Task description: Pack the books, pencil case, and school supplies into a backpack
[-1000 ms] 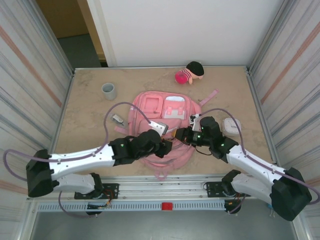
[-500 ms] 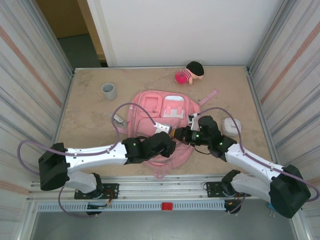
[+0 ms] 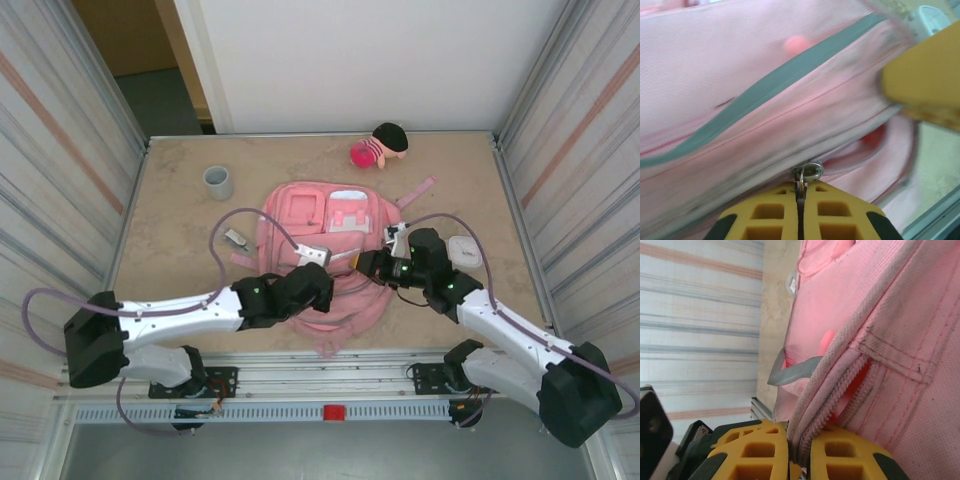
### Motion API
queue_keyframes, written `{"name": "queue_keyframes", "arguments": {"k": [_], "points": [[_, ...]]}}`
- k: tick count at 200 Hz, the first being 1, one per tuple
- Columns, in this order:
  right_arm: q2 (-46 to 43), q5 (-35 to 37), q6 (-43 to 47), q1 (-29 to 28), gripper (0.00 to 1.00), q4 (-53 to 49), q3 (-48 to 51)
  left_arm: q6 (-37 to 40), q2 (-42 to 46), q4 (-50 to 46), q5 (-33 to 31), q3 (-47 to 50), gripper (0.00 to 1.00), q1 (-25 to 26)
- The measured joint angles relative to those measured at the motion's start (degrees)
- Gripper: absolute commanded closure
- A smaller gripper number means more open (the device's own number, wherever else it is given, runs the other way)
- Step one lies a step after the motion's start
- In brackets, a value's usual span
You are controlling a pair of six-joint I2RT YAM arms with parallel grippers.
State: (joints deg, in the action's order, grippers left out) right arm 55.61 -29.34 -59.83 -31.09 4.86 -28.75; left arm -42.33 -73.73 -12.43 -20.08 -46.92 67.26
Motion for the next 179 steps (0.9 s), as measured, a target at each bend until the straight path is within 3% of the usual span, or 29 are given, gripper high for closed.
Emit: {"name": "queue_keyframes", "arguments": {"k": [44,84,135,179], "points": [[-3.7,-3.8,2.5,7.3,0.87,-4.9,0.2,-0.2,7.9,-2.6,-1.6,6.4,1.0,-1.6],[-7.3,-4.6,7.9,9.3,0.53,-8.9,0.0,2.9,13.8,-1.2,-1.5,10.1,1.0,-4.7],[-16.4,7.8,28.1,-4.1,0.43,-14.4,-3.5,10.3,17.3,7.5,3.0,15.4,1.0,-5.1],[-9.2,16.7,49.2,-16.6,0.39,-13.1,-6.4,16.0,17.9,11.2,8.3,15.7,1.0,-5.7]]}}
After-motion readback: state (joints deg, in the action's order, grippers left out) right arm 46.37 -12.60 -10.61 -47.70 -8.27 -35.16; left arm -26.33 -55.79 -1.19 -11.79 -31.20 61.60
